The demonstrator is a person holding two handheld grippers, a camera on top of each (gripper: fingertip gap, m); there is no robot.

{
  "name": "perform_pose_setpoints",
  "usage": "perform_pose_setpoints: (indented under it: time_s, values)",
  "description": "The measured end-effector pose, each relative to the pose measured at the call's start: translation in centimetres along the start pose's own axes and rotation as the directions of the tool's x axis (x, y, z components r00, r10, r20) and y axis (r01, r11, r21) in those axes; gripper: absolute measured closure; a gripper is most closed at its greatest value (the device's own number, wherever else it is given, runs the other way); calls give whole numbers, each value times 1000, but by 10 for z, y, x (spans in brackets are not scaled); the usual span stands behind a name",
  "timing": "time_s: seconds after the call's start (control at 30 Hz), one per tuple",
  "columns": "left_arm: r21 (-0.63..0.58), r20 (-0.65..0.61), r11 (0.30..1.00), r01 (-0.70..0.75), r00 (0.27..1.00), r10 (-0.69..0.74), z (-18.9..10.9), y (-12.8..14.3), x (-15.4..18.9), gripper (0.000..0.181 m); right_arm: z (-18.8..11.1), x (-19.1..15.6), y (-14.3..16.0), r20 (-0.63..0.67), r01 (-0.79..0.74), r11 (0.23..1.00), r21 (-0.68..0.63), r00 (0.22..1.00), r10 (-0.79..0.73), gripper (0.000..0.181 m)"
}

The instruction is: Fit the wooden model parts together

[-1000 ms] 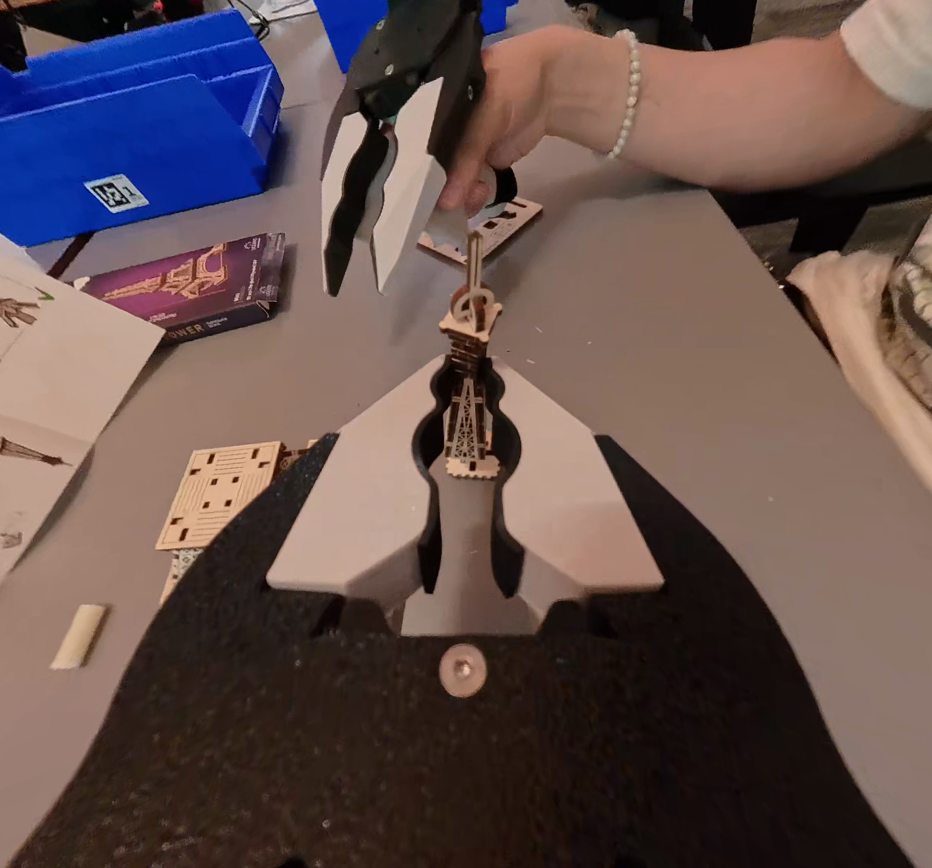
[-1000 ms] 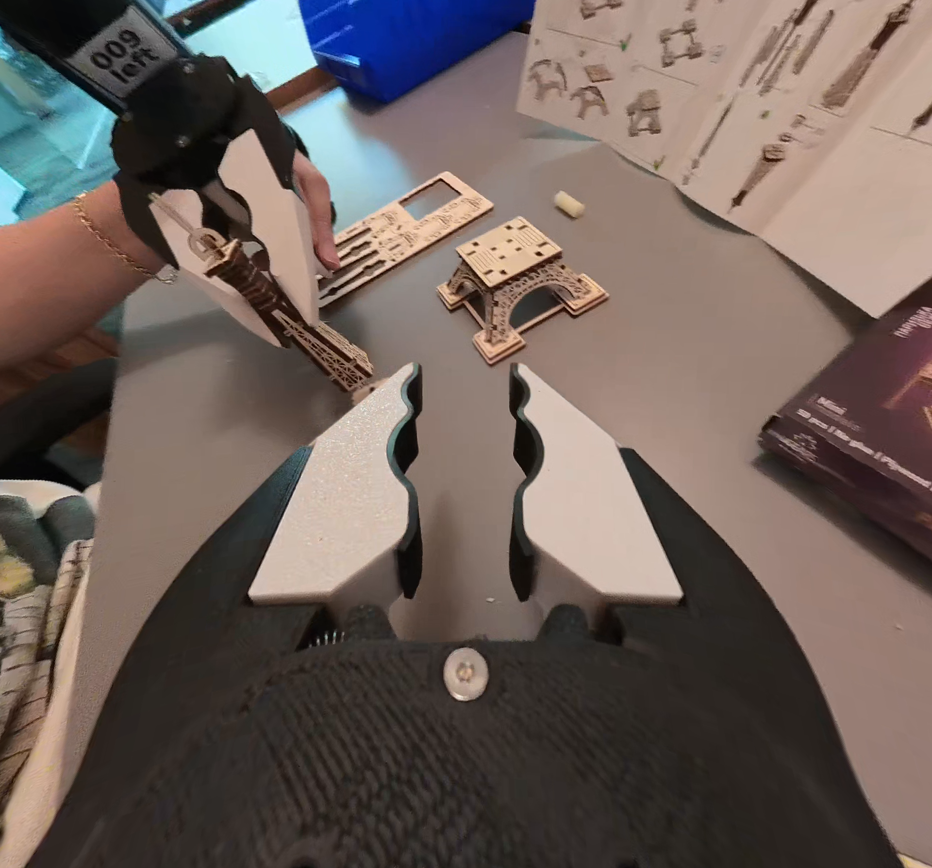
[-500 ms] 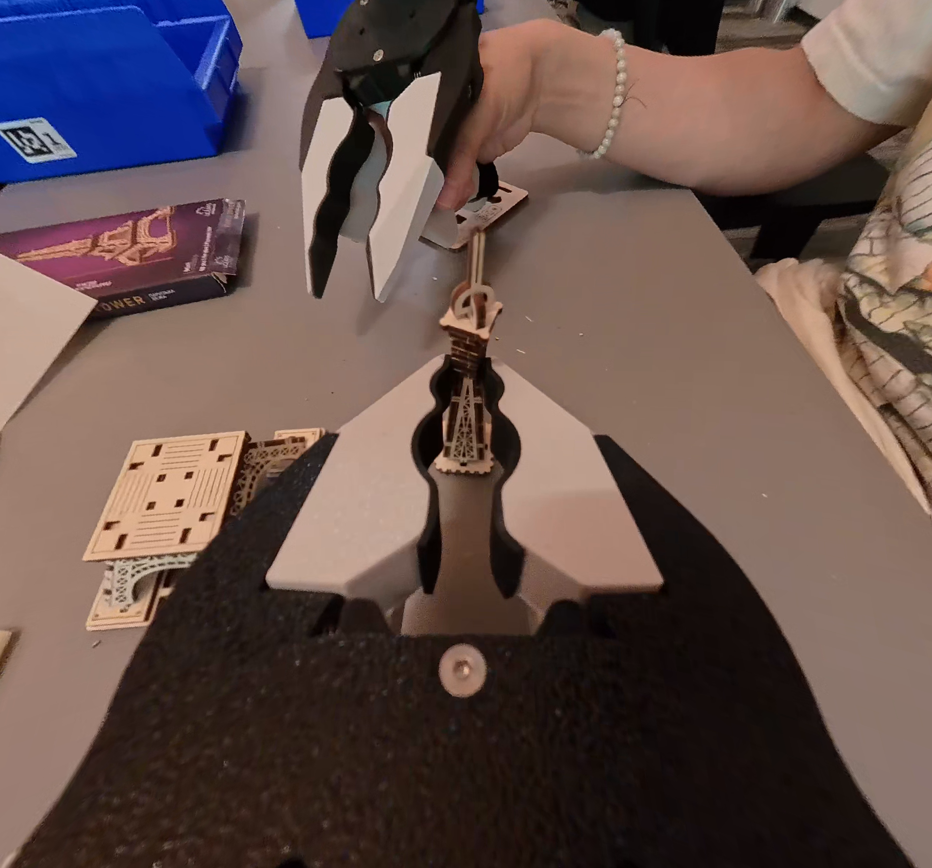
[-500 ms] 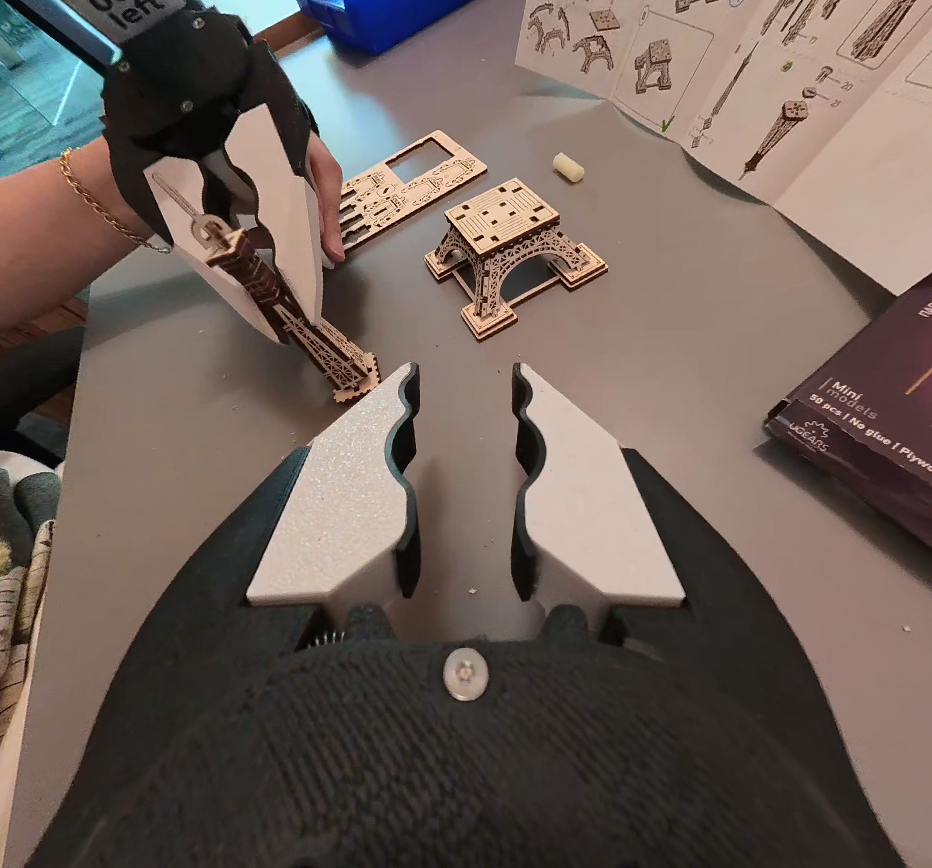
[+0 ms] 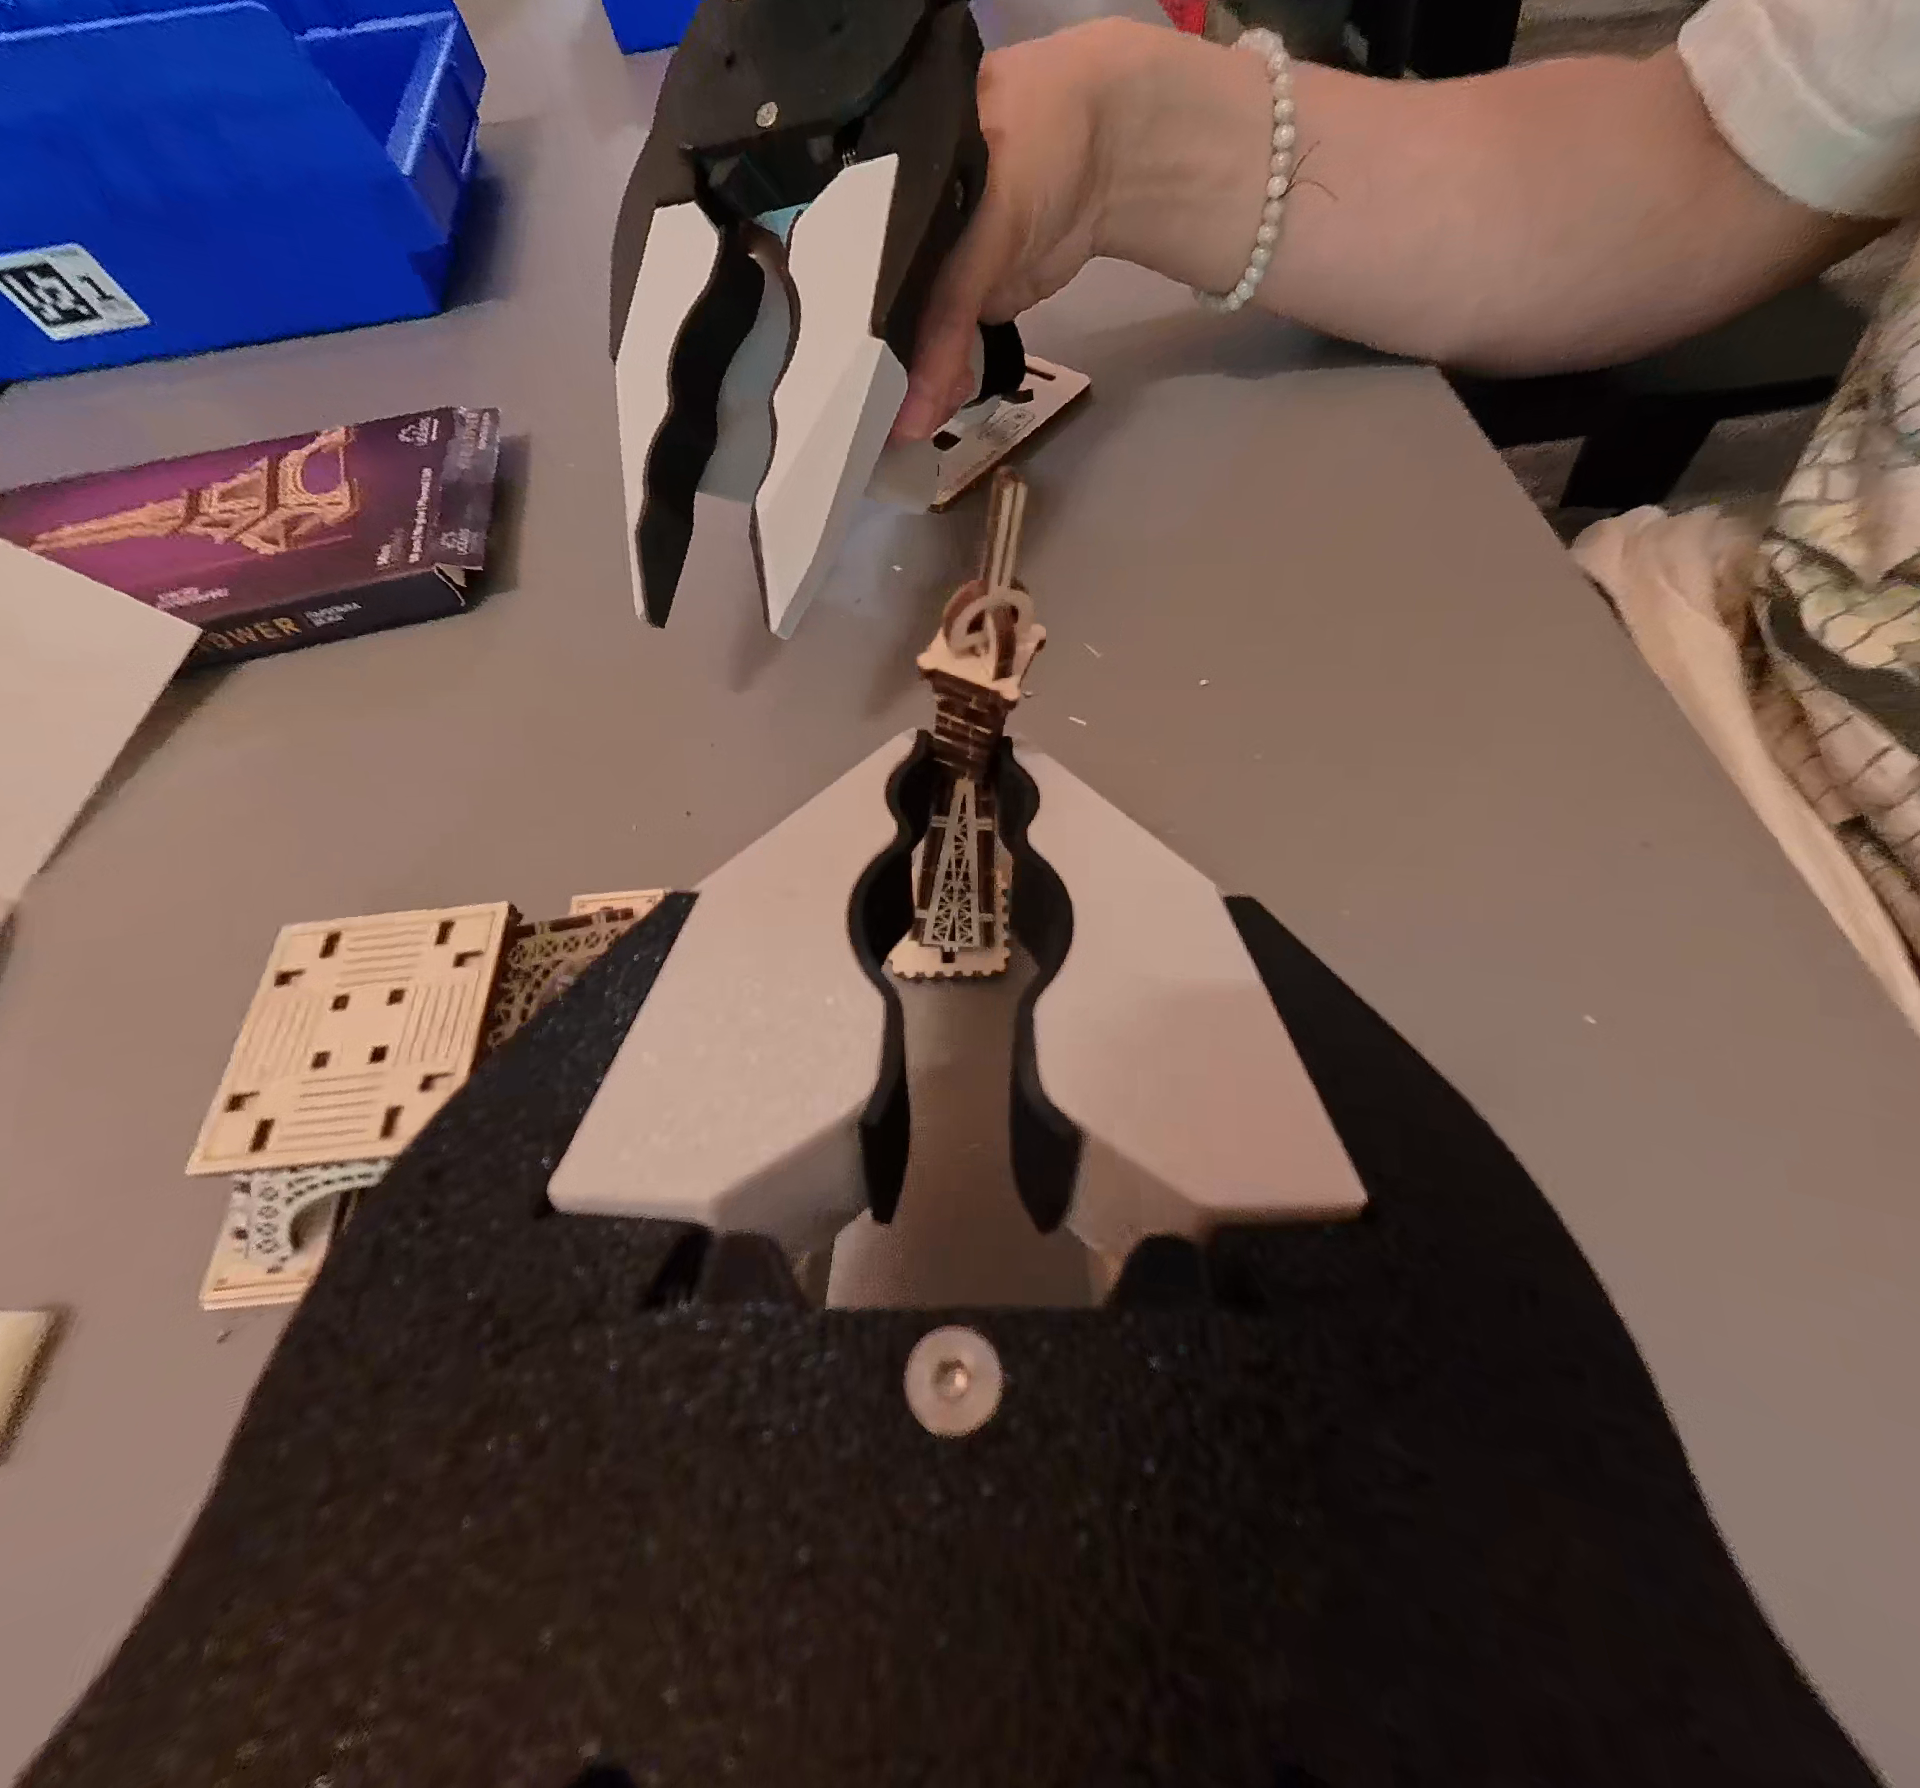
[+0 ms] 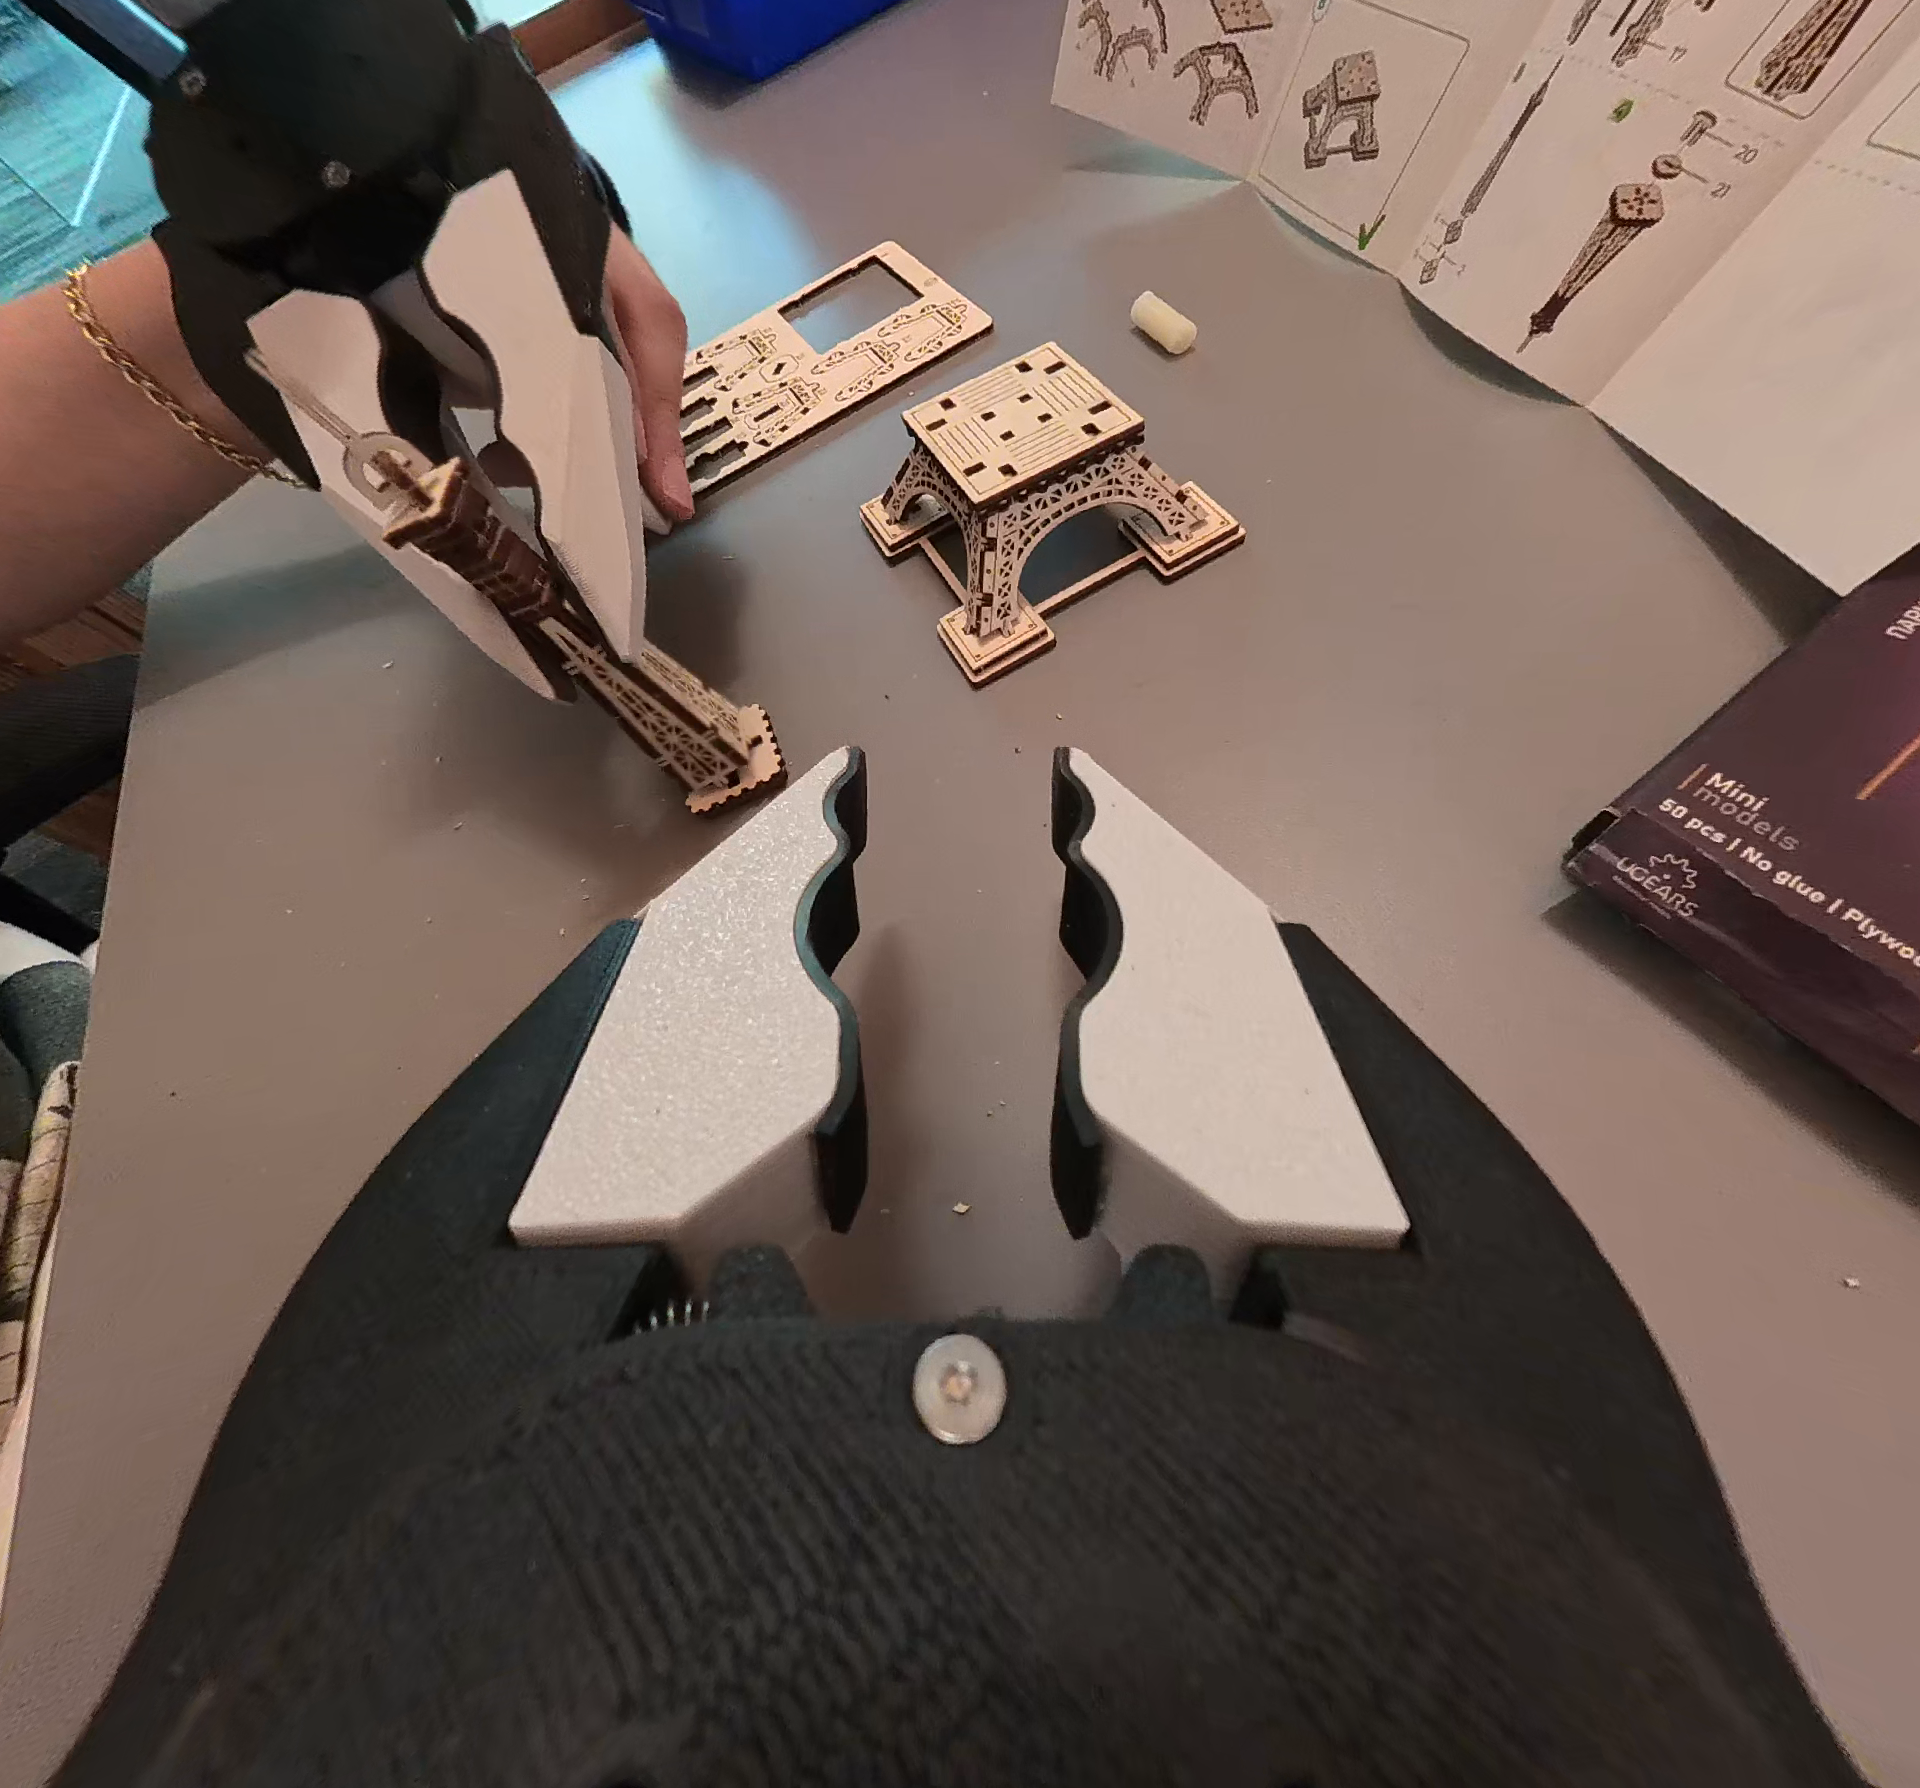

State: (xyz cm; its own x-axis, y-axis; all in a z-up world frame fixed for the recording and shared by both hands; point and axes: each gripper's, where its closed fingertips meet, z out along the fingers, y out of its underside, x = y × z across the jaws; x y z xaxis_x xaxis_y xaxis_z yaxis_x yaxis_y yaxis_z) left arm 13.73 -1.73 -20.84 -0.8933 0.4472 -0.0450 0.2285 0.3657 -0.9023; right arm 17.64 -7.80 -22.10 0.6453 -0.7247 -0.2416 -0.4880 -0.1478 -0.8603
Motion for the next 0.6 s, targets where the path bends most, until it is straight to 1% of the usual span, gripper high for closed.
perform_pose_setpoints:
  time_s: [0.1, 0.27, 0.53, 0.6]
  values:
    - [32, -11, 999, 44, 999, -43, -2, 0, 0, 171, 1, -1, 0, 5, -2, 1000, 2, 1000, 2, 147]
    - [18, -8, 997, 75, 997, -75, -7, 3, -4, 171, 2, -3, 2, 10, 11, 1000, -13, 1000, -11, 147]
    - [1, 1, 992, 128, 992, -128, -3, 2, -8, 171, 1, -2, 0, 20, -1, 1000, 2, 1000, 1, 147]
    - [21, 15, 986, 166, 986, -167, -4, 0, -12, 171, 0, -2, -1, 20, -2, 1000, 11, 1000, 2, 147]
